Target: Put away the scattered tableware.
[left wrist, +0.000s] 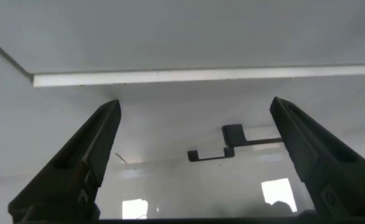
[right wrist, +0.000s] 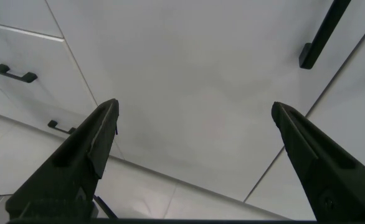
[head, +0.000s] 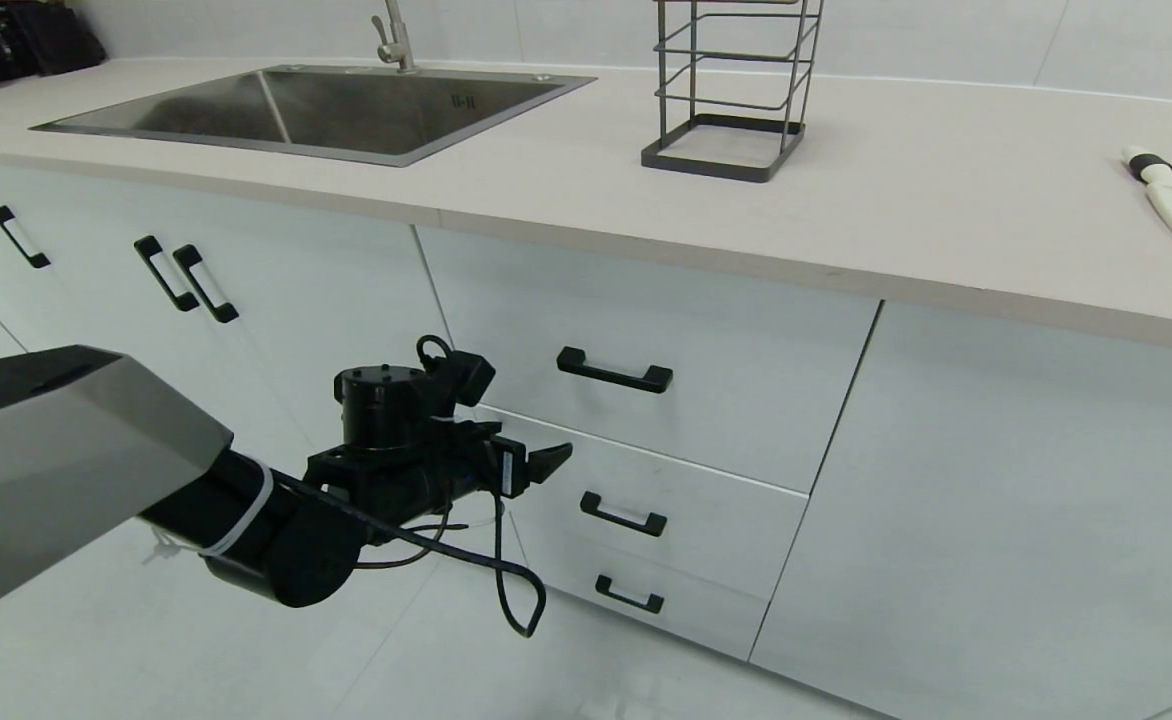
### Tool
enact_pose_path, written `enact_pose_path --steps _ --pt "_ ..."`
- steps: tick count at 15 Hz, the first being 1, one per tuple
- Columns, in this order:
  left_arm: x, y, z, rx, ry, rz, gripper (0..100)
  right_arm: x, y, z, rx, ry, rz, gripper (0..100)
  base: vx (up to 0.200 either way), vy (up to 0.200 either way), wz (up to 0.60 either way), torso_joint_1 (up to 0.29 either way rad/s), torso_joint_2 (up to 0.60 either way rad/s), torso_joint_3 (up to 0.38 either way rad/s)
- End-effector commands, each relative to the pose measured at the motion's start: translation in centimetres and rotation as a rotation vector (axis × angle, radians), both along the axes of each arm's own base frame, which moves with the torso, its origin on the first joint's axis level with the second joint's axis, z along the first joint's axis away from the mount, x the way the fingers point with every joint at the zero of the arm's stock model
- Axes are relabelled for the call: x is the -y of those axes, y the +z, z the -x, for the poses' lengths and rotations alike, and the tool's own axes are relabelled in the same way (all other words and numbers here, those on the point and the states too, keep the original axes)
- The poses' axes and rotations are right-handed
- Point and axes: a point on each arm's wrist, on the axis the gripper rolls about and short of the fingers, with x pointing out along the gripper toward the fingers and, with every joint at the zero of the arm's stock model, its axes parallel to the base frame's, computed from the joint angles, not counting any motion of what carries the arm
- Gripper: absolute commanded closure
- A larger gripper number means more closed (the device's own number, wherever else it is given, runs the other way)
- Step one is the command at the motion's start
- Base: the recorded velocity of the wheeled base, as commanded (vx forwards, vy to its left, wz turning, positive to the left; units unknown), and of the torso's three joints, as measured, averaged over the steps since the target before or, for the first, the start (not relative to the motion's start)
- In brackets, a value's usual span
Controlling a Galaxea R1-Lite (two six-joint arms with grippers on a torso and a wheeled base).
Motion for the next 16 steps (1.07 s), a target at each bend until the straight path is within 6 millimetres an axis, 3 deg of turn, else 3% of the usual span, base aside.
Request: enact_pose_path --steps 1,4,8,9,10,13,16 --pt "0.0 0.0 0.0 -0.001 -0.001 -0.002 0 0.0 0.0 0.0 -0.001 0.000 0.000 0 0.000 0.000 0.00 0.000 0.00 0.000" --pt "-0.3 0.0 0.8 -0.006 -0.001 -0.008 0 0.0 0.0 0.0 -0.001 0.000 0.000 0 0.000 0.000 0.00 0.000 0.00 0.000" --pt "-3.0 2.1 8.5 0.115 -0.002 0.032 0 0.0 0.0 0.0 -0.001 0.000 0.000 0 0.000 0.000 0.00 0.000 0.00 0.000" --pt "-3.1 2.3 9.0 0.122 -0.001 0.038 0 0.0 0.0 0.0 -0.001 0.000 0.000 0 0.000 0.000 0.00 0.000 0.00 0.000" --pt "-4.2 4.4 12.2 0.203 0.002 0.088 0 0.0 0.0 0.0 -0.001 0.000 0.000 0 0.000 0.000 0.00 0.000 0.00 0.000" --pt "-5.9 7.8 16.7 0.359 0.008 0.142 0 0.0 0.0 0.0 -0.001 0.000 0.000 0 0.000 0.000 0.00 0.000 0.00 0.000" --pt "-7.6 9.0 20.9 0.459 0.024 0.172 0 0.0 0.0 0.0 -0.001 0.000 -0.001 0 0.000 0.000 0.00 0.000 0.00 0.000"
